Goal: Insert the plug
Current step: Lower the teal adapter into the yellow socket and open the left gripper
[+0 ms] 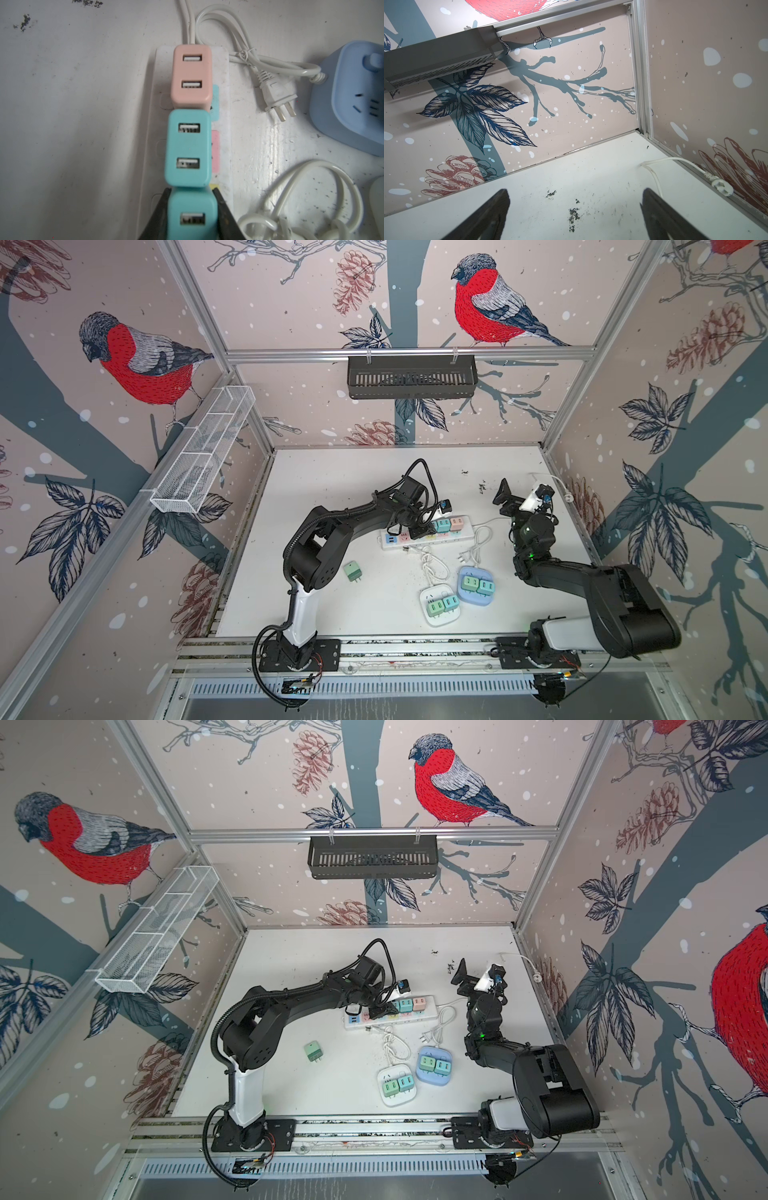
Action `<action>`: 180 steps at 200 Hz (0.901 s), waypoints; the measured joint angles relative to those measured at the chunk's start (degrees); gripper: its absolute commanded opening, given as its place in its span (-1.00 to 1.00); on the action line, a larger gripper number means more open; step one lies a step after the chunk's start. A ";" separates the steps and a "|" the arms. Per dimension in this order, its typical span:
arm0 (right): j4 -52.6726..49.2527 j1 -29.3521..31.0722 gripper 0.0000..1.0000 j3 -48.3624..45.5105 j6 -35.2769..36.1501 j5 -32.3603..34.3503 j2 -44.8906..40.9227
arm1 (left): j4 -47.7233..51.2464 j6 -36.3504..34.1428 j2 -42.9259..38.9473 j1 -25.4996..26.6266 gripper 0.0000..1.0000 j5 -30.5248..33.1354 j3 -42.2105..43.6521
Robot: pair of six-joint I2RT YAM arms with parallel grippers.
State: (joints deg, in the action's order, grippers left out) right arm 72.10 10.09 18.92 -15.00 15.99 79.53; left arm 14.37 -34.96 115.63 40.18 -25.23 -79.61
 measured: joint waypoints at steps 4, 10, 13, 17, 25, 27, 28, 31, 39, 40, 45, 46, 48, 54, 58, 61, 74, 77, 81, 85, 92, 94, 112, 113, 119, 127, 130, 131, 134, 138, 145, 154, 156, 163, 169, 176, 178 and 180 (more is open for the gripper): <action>0.00 0.00 0.99 0.00 0.00 0.00 0.00 | 0.07 -0.02 0.17 0.00 -1.00 -0.07 -0.20; 0.00 0.00 0.99 -0.02 0.00 -0.04 0.00 | 0.09 -0.04 0.39 0.00 -1.00 -0.09 -0.42; 0.00 0.00 0.99 -0.04 0.00 -0.09 0.00 | 0.11 -0.09 0.48 0.00 -1.00 -0.17 -0.50; 0.00 -0.02 0.99 -0.04 0.00 -0.13 0.00 | 0.17 -0.17 0.57 0.00 -1.00 -0.20 -0.63; 0.00 -0.02 0.99 -0.07 -0.02 -0.15 0.00 | 0.22 -0.28 0.66 0.00 -1.00 -0.26 -0.72; 0.00 -0.02 0.99 -0.07 -0.02 -0.15 0.00 | 0.24 -0.33 0.66 0.00 -1.00 -0.26 -0.72; 0.00 -0.02 0.99 -0.07 -0.04 -0.15 0.00 | 0.24 -0.35 0.66 0.00 -1.00 -0.26 -0.72; 0.00 -0.02 0.99 -0.07 -0.04 -0.15 0.00 | 0.26 -0.37 0.68 0.00 -1.00 -0.24 -0.74; 0.00 -0.04 0.99 -0.07 -0.11 -0.17 0.00 | 0.37 -0.39 0.68 0.00 -0.82 -0.24 -0.83; 0.00 -0.04 0.99 -0.07 -0.13 -0.17 0.00 | 0.39 -0.39 0.68 0.00 -0.77 -0.24 -0.85; 0.00 -0.04 0.99 -0.07 -0.15 -0.17 0.00 | 0.44 -0.37 0.70 0.00 0.39 -0.24 -0.90; 0.00 -0.04 0.99 -0.07 -0.15 -0.17 0.00 | 0.46 -0.37 0.70 0.00 0.58 -0.24 -0.92; 0.00 -0.07 0.99 -0.07 -0.15 -0.20 0.00 | 0.48 -0.37 0.70 0.00 0.87 -0.24 -0.94; 0.00 -0.09 0.99 -0.07 -0.17 -0.24 0.00 | 0.59 -0.37 0.70 0.00 0.98 -0.24 -1.01; 0.00 -0.11 0.99 -0.07 -0.17 -0.35 -0.02 | 0.61 -0.37 0.70 0.00 0.98 -0.17 -1.03; 0.00 -0.13 0.99 -0.09 -0.17 -0.37 -0.02 | 0.85 -0.37 0.70 0.02 0.98 0.20 -1.05; 0.00 -0.22 0.99 -0.09 -0.17 -0.44 -0.04 | 2.71 0.20 0.70 0.07 0.98 1.11 -1.05; 0.00 -0.26 0.99 -0.09 -0.20 -0.48 -0.04 | 2.97 0.24 0.66 0.07 0.98 1.20 -1.05; 0.00 -0.31 0.99 -0.09 -0.20 -0.55 -0.04 | 3.06 0.35 0.50 0.07 0.98 1.31 -1.05; 0.00 -0.35 0.99 -0.09 -0.20 -0.57 -0.04 | 3.15 0.50 0.26 0.07 0.98 1.42 -1.07; 0.00 -0.37 0.99 -0.09 -0.20 -0.57 -0.07 | 3.39 0.74 -0.35 0.07 0.98 1.46 -1.11; 0.00 -0.37 0.99 -0.09 -0.20 -0.57 -0.07 | 3.48 0.94 -0.52 0.07 0.98 1.51 -1.11; 0.00 -0.39 0.99 -0.09 -0.20 -0.61 -0.11 | 3.82 1.70 -3.48 0.07 0.98 1.55 -1.18; 0.00 -0.39 0.99 -0.09 -0.20 -0.61 -0.13 | 3.80 1.75 -3.78 0.07 0.98 1.55 -1.18; 0.00 -0.42 0.99 -0.09 -0.20 -0.61 -0.17 | 3.63 2.10 -5.07 0.07 0.98 1.57 -0.98; 0.00 -0.42 0.99 -0.07 -0.20 -0.66 -0.26 | 2.93 2.14 -7.19 0.09 0.98 1.77 -0.26; 0.00 -0.42 0.99 -0.02 -0.20 -0.72 -0.26 | 2.60 2.19 -8.00 0.09 0.98 1.84 0.07; 0.00 -0.42 0.99 -0.02 -0.20 -0.74 -0.26 | 2.45 2.32 -8.48 0.09 0.98 1.86 0.28; -0.04 -0.42 1.00 0.07 -0.20 -0.83 -0.26 | 1.97 2.71 -9.42 0.09 0.98 1.99 0.76; -0.07 -0.42 0.99 0.17 -0.20 -0.96 -0.26 | 1.53 3.32 -10.58 0.09 0.98 2.21 1.38; -0.20 -0.42 0.99 0.44 -0.20 -1.18 -0.26 | 0.61 3.56 -13.05 0.09 0.98 2.86 2.86; -0.52 -0.42 0.99 0.87 -0.22 -1.46 -0.26 | -0.98 4.46 -16.31 0.09 0.98 3.50 5.11; -0.63 -0.42 0.99 0.98 -0.22 -1.57 -0.26 | -1.57 4.94 -17.14 0.09 0.98 3.72 5.73; -1.14 -0.42 0.99 1.38 -0.26 -2.08 -0.33 | -3.34 6.05 -20.11 0.09 0.98 4.52 8.04; -1.70 -0.42 0.99 1.75 -0.44 -2.36 -0.44 | -4.57 6.86 -22.62 0.09 0.98 4.83 9.92; -2.64 -0.42 0.99 2.25 -1.31 -2.47 -0.68 | -6.25 8.24 -25.77 0.09 0.98 5.40 12.28; -3.04 -0.42 0.99 2.47 -1.40 -2.45 -0.79 | -6.58 8.55 -26.49 0.09 0.98 5.57 12.83; -3.41 -0.42 0.99 2.64 -1.51 -2.45 -0.90 | -7.21 8.96 -27.50 0.09 0.98 5.86 13.62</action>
State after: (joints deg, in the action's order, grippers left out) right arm 68.69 9.67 21.56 -16.51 13.54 78.63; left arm 7.16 -26.00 88.14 40.27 -19.38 -66.00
